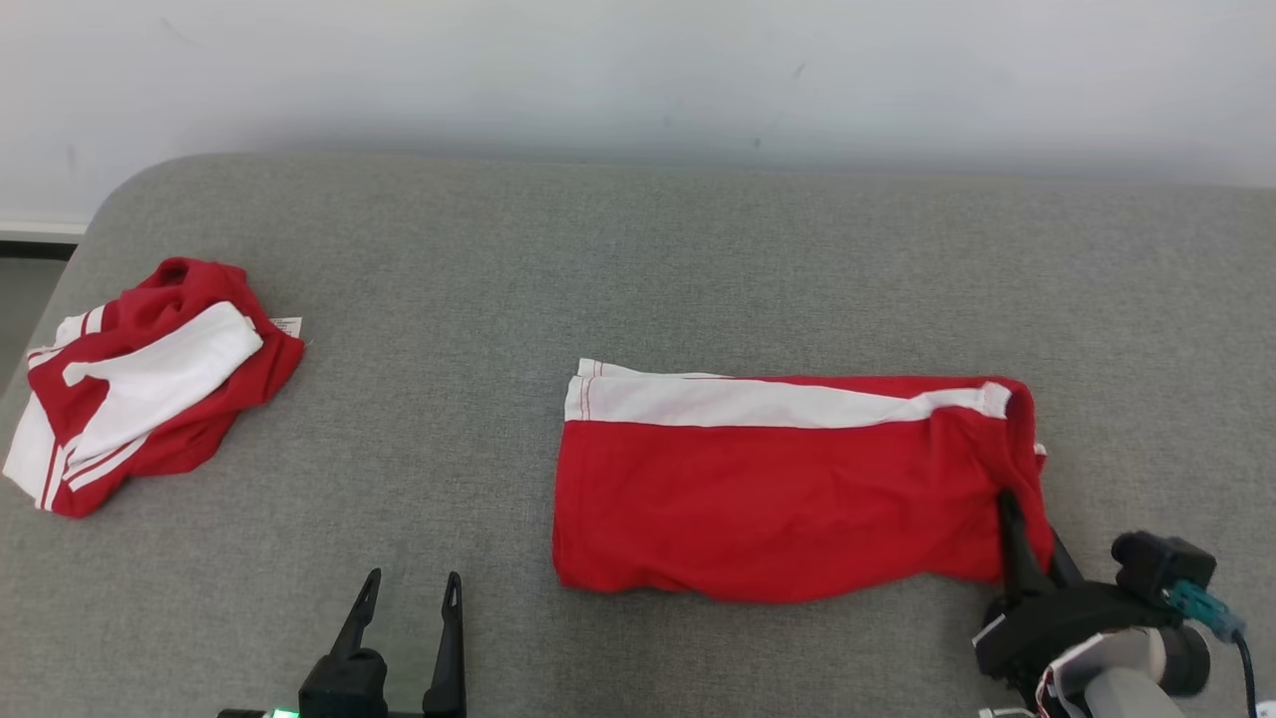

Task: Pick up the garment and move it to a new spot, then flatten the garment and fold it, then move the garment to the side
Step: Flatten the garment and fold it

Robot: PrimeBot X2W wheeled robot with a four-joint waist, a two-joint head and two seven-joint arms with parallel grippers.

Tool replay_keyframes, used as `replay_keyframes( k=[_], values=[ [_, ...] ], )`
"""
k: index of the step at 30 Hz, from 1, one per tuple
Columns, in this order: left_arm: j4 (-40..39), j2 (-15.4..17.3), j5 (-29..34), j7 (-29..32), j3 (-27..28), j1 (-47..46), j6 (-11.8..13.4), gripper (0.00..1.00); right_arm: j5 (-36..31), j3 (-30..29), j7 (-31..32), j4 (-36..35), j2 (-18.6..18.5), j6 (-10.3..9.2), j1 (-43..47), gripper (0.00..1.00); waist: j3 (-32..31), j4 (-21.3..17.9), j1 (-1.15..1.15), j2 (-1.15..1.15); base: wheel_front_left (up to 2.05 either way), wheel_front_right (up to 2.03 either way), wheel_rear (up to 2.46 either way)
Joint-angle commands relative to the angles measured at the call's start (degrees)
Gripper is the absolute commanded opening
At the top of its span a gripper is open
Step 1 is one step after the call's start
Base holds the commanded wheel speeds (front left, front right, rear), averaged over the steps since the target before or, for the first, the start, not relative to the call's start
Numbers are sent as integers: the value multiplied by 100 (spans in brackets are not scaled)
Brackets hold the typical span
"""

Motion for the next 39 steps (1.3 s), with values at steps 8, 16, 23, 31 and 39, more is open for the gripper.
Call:
replay_keyframes(
  k=[8,16,23,31,39],
  values=[
    [30,-7,-46,-19,-76,47,-20,100,1032,1113,-1,-1037,-224,-12,1,0,-104,-111,0,0,0,0,0],
    [77,-8,-17,-19,-71,107,-46,100,1725,2046,7,-1545,-441,-12,-94,0,-184,-9,0,0,0,0,0],
    [84,-7,-18,-19,-81,130,-54,100,1846,2503,26,-1551,-413,-12,-318,0,-208,162,0,0,0,0,0],
    [54,-7,-86,-19,-210,37,-53,100,1624,2979,156,-1026,-188,-12,-802,0,-103,593,0,0,0,0,0],
    [39,-8,-231,-19,-354,51,49,100,1381,3131,127,-304,100,-12,-1186,0,-6,1096,0,0,0,0,0]
  ],
)
